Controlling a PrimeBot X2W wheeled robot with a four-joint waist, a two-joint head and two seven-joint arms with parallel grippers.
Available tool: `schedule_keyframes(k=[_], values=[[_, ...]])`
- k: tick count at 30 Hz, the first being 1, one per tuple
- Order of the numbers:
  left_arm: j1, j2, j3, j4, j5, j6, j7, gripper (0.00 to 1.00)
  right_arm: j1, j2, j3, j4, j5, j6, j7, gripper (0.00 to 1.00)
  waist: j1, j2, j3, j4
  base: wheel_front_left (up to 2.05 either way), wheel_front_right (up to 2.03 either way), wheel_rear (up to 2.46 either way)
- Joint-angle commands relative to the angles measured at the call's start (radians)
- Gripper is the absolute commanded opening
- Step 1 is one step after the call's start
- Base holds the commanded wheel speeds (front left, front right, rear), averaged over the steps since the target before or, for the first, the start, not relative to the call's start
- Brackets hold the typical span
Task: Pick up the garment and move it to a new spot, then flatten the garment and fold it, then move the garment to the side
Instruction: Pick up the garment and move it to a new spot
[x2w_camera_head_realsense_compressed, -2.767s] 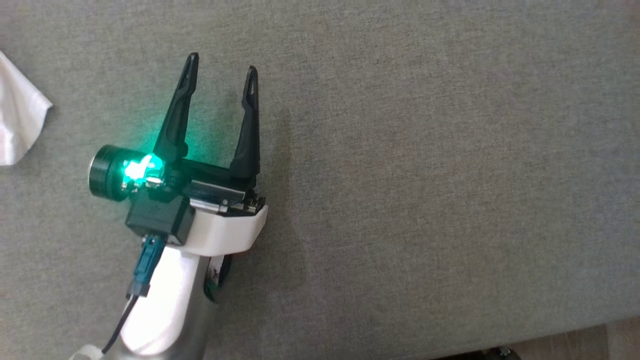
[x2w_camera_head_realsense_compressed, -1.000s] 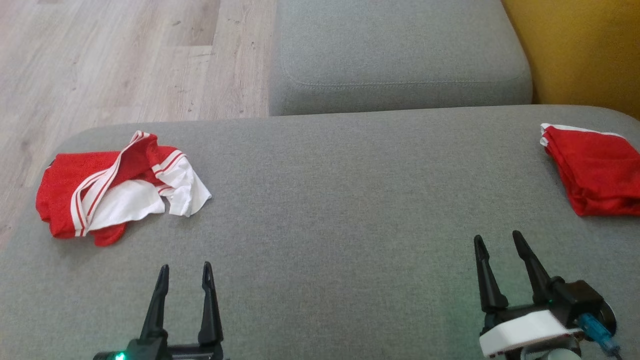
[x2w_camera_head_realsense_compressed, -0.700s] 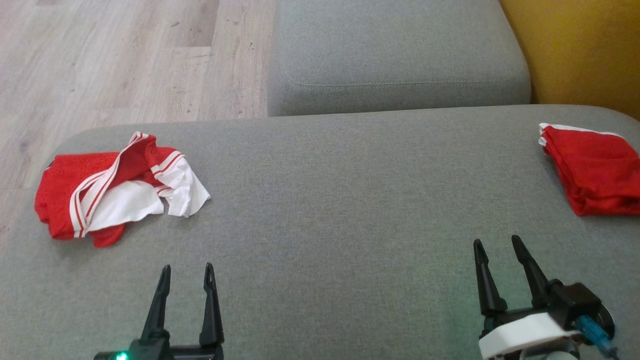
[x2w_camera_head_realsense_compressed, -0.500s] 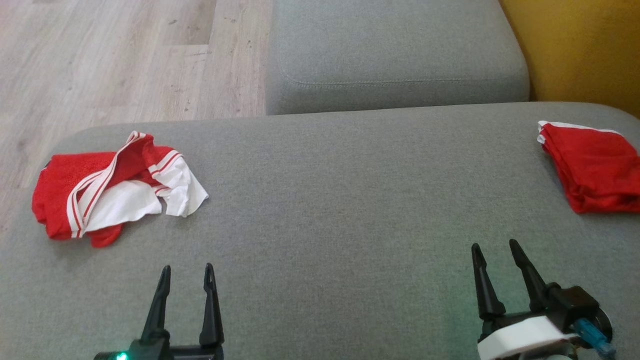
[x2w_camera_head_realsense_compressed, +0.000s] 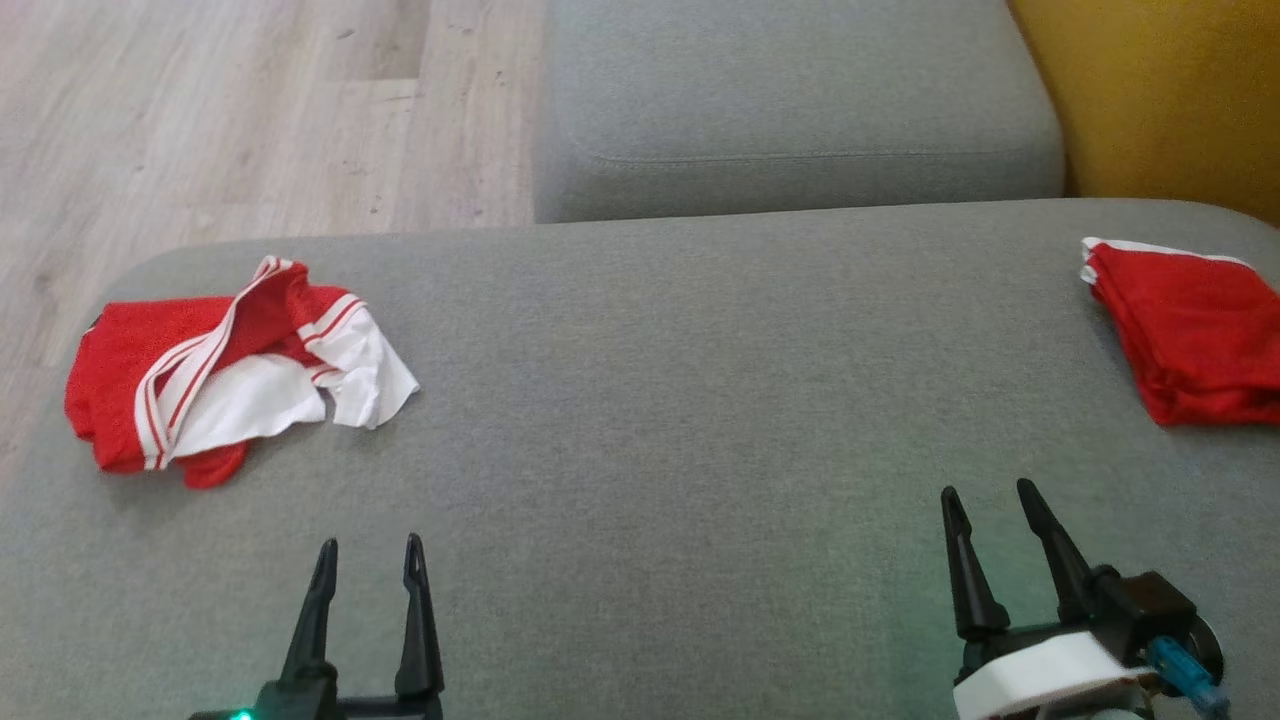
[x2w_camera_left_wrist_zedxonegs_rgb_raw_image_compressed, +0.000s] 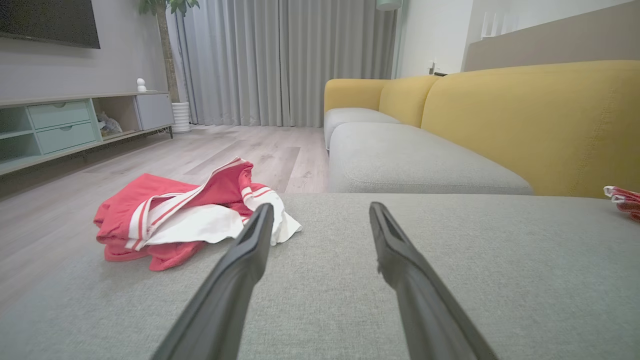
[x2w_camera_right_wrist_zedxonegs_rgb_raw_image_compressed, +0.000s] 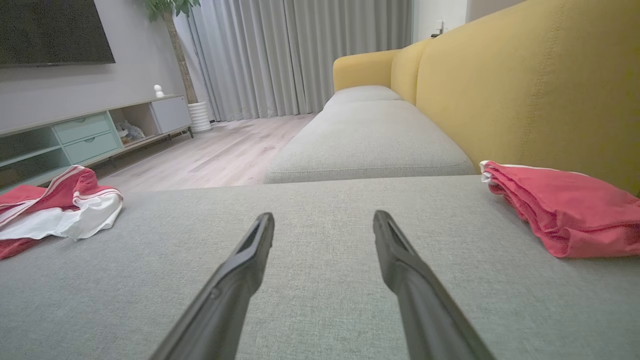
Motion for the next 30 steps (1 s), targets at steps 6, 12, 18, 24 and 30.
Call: schedule_keyframes(k=[6,12,18,24,30], values=[[-0.044,-0.003,0.028,-0.027,0.004,0.005,-0.005,1.00,-0.037,-0.002,0.027,-0.030,0.004,-0.001,-0.011,1.00,0.0000,-0.0001,0.011,0.066,0.00,0.00,0.00],[-0.049,-0.003,0.029,-0.034,0.012,0.007,-0.005,1.00,-0.041,-0.002,0.040,-0.032,0.003,-0.001,-0.011,1.00,0.0000,-0.0001,0.023,0.172,0.00,0.00,0.00],[-0.045,-0.003,0.041,-0.061,0.011,0.016,-0.005,1.00,-0.050,-0.002,0.048,-0.032,0.002,-0.001,-0.011,1.00,0.0000,-0.0001,0.032,0.280,0.00,0.00,0.00],[-0.040,-0.003,0.053,-0.087,0.015,0.028,-0.005,1.00,-0.055,-0.002,0.055,-0.031,0.009,-0.001,-0.011,1.00,0.0000,-0.0001,0.038,0.350,0.00,0.00,0.00],[-0.053,-0.003,0.069,-0.107,0.012,0.035,-0.005,1.00,-0.058,-0.002,0.054,-0.030,-0.010,-0.001,-0.011,1.00,0.0000,-0.0001,0.067,0.370,0.00,0.00,0.00]])
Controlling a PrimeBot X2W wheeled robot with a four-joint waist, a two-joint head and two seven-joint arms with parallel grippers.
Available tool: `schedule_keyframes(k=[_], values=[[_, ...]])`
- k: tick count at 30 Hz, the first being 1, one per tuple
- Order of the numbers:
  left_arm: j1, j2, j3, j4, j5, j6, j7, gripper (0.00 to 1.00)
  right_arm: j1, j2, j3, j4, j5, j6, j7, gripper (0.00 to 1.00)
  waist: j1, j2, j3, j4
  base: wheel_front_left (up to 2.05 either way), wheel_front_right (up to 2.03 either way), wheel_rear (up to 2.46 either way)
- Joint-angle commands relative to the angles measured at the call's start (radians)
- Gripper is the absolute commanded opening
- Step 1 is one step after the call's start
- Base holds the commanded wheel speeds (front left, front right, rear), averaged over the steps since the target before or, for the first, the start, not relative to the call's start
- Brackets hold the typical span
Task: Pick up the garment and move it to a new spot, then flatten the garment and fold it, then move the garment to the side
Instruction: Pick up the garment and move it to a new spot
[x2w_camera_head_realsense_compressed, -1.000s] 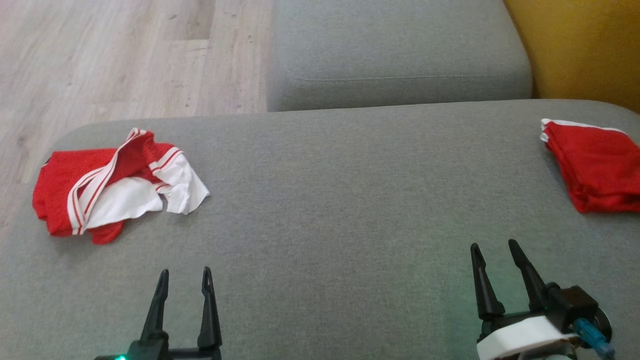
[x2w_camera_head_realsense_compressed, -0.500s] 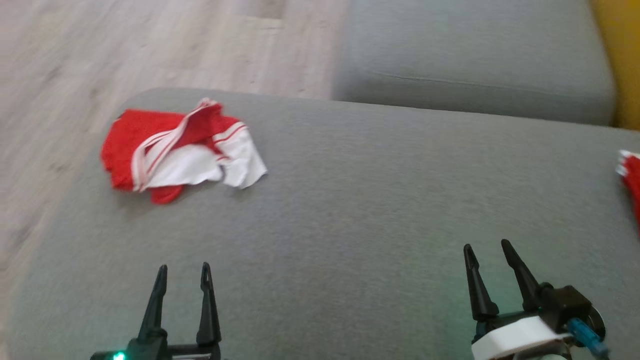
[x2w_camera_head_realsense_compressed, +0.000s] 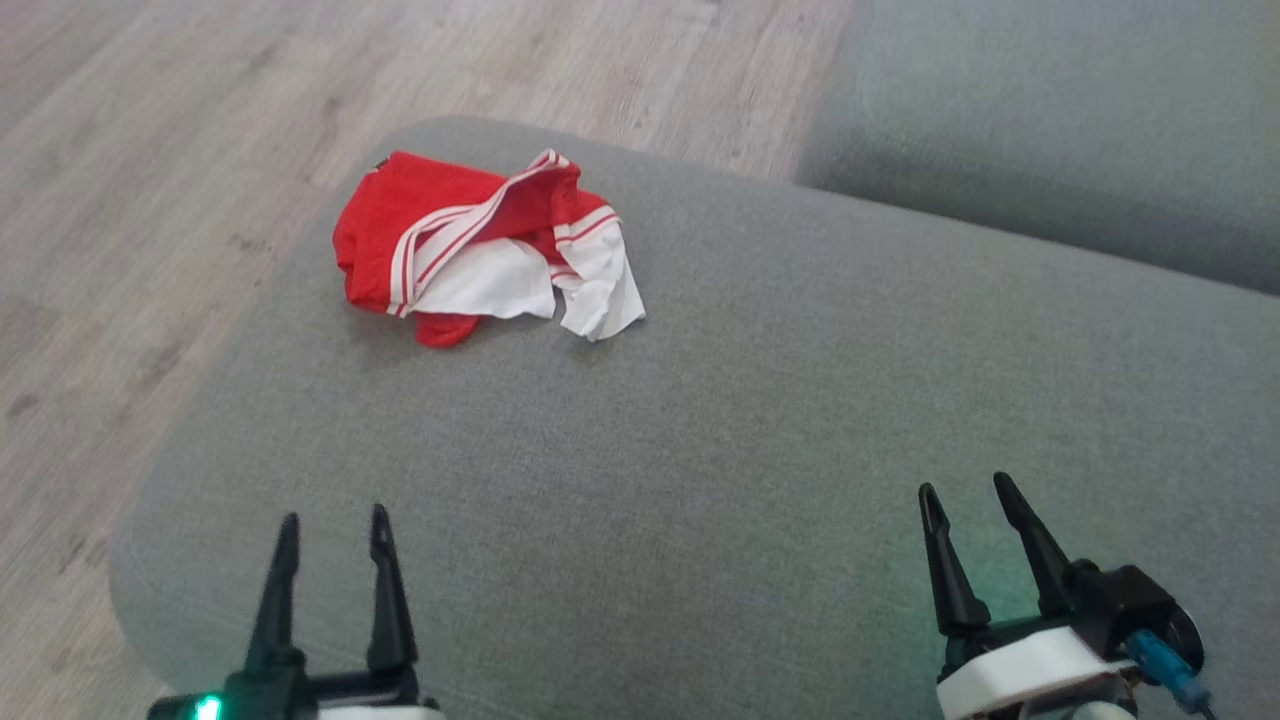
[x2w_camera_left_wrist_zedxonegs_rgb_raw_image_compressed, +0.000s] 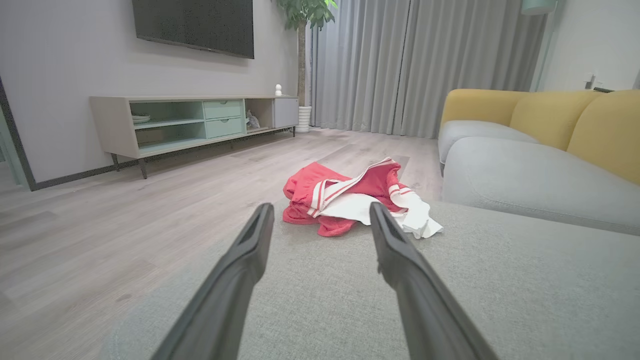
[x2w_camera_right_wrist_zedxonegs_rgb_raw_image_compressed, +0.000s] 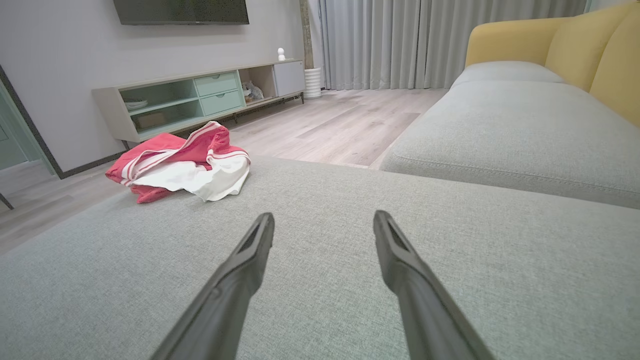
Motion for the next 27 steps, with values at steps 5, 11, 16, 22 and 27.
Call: schedule_keyframes(k=[5,11,16,22,27], values=[[-0.142,-0.001,0.085,-0.078,0.026,-0.001,-0.005,1.00,-0.086,-0.016,0.019,-0.042,-0.032,-0.001,-0.011,1.00,0.0000,0.0000,0.102,-0.020,0.00,0.00,0.00],[-0.396,0.059,0.148,-0.047,0.040,-0.064,-0.005,1.00,-0.165,-0.084,0.024,-0.070,-0.060,-0.001,-0.011,1.00,0.0000,0.0000,0.270,-0.051,0.00,0.00,0.00],[-0.681,0.143,0.132,0.172,0.054,-0.138,0.034,1.00,-0.222,-0.165,0.018,-0.113,-0.085,-0.001,-0.011,1.00,0.0000,0.0000,0.402,-0.066,0.00,0.00,0.00],[-0.950,0.188,0.078,0.416,0.064,-0.219,0.160,1.00,-0.269,-0.234,0.007,-0.156,-0.095,-0.001,-0.011,1.00,0.0000,0.0000,0.501,-0.079,0.00,0.00,0.00],[-1.116,0.197,0.047,0.665,0.026,-0.262,0.260,1.00,-0.290,-0.270,-0.010,-0.198,-0.099,-0.001,-0.011,1.00,0.0000,0.0000,0.560,-0.095,0.00,0.00,0.00]])
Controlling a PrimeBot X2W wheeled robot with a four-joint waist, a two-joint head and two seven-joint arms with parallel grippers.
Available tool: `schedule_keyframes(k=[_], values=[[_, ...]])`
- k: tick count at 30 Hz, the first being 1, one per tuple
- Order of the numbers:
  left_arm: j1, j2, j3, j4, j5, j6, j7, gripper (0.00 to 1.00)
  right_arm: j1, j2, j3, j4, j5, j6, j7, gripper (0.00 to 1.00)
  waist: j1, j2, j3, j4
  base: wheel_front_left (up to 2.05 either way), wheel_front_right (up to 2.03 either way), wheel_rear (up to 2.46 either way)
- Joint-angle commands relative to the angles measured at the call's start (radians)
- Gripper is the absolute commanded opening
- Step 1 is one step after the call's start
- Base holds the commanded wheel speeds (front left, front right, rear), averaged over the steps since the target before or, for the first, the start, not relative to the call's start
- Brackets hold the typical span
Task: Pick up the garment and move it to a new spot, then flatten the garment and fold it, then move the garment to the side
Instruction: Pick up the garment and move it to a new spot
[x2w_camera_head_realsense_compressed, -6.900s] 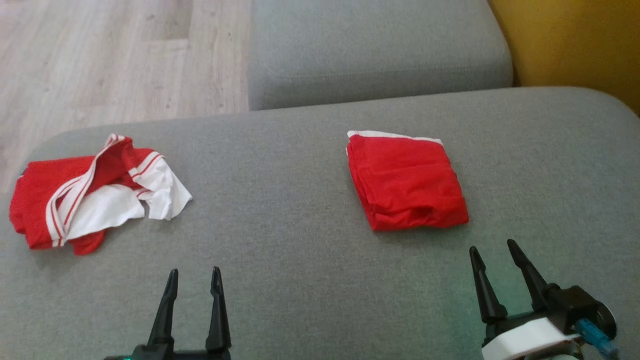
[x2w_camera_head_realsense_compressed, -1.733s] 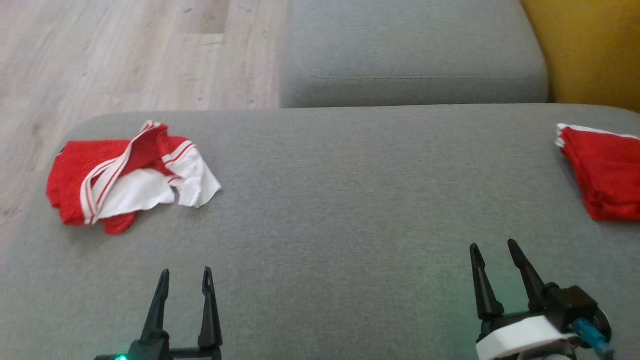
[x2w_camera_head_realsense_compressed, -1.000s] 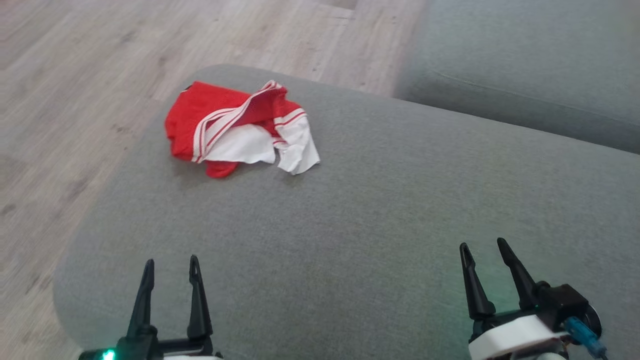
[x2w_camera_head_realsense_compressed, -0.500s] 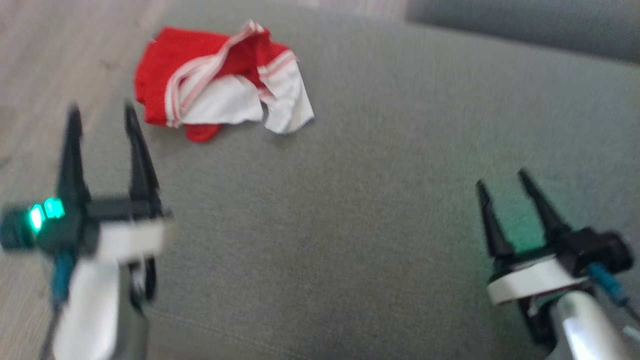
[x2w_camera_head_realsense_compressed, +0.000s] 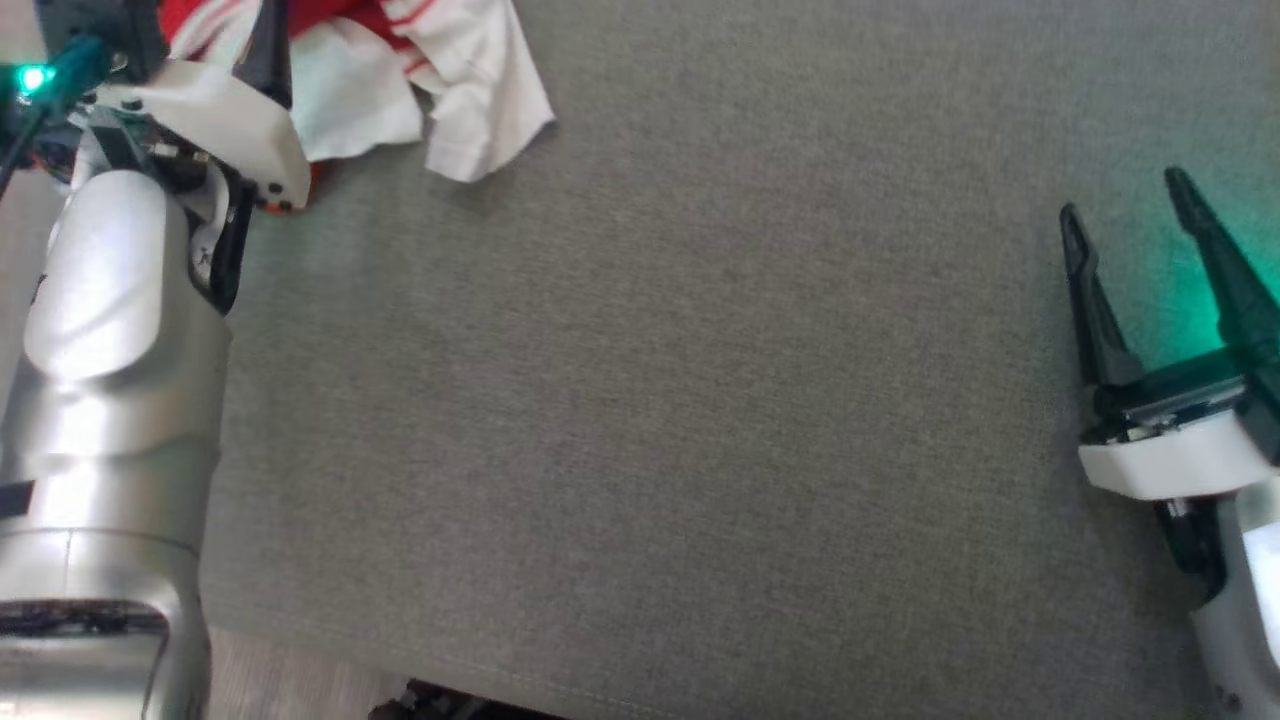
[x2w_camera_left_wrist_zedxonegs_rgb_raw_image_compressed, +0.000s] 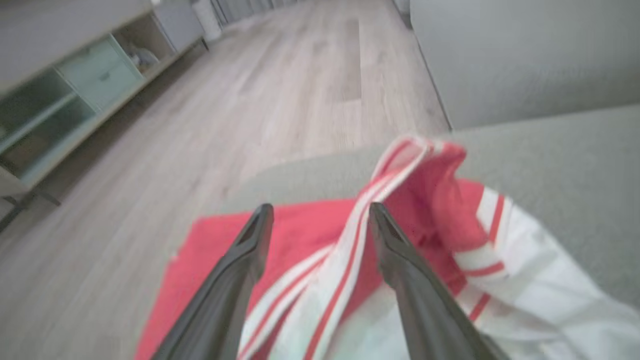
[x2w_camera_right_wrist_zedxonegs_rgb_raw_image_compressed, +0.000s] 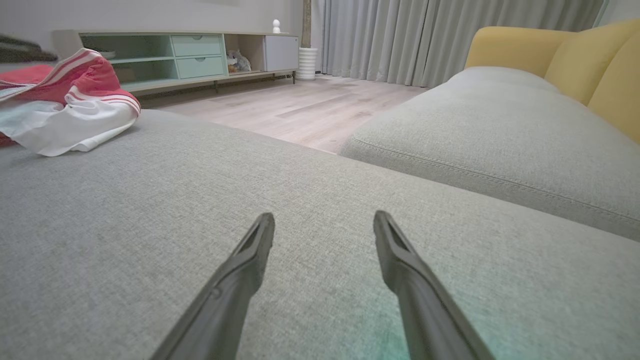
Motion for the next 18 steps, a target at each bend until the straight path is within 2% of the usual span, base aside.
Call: schedule_keyframes(k=[1,4,8,9,10,14,18], values=[[-0.021,0.062,0.022,0.018,-0.010,-0.006,0.022,1.00,0.004,-0.016,0.016,-0.019,-0.007,-0.001,-0.004,1.00,-0.0003,0.0000,0.043,-0.023,0.00,0.00,0.00],[-0.071,0.079,0.002,0.138,-0.021,-0.014,0.060,1.00,-0.006,-0.026,0.017,-0.031,-0.007,-0.001,-0.004,1.00,-0.0003,0.0000,0.068,-0.039,0.00,0.00,0.00],[-0.117,0.109,-0.019,0.236,-0.001,-0.011,-0.004,1.00,-0.020,-0.028,0.023,-0.041,-0.010,-0.001,-0.004,1.00,-0.0003,0.0000,0.098,-0.059,0.00,0.00,0.00],[-0.128,0.113,-0.023,0.252,0.004,-0.008,-0.034,0.52,-0.023,-0.027,0.025,-0.042,-0.012,-0.001,-0.004,1.00,-0.0003,0.0000,0.103,-0.062,0.00,0.00,0.00],[-0.140,0.118,-0.024,0.262,0.007,-0.002,-0.071,0.00,-0.025,-0.025,0.026,-0.042,-0.012,-0.001,-0.004,1.00,-0.0003,0.0000,0.107,-0.066,0.00,0.00,0.00],[-0.192,0.126,-0.035,0.288,0.023,0.021,-0.203,0.00,-0.031,-0.010,0.026,-0.033,-0.013,-0.001,-0.004,1.00,-0.0003,0.0000,0.103,-0.077,0.00,0.00,0.00],[-0.239,0.144,-0.068,0.273,0.053,0.020,-0.252,0.00,-0.045,0.026,0.044,-0.014,-0.004,-0.001,-0.004,1.00,-0.0003,0.0000,0.050,-0.107,0.00,0.00,0.00]])
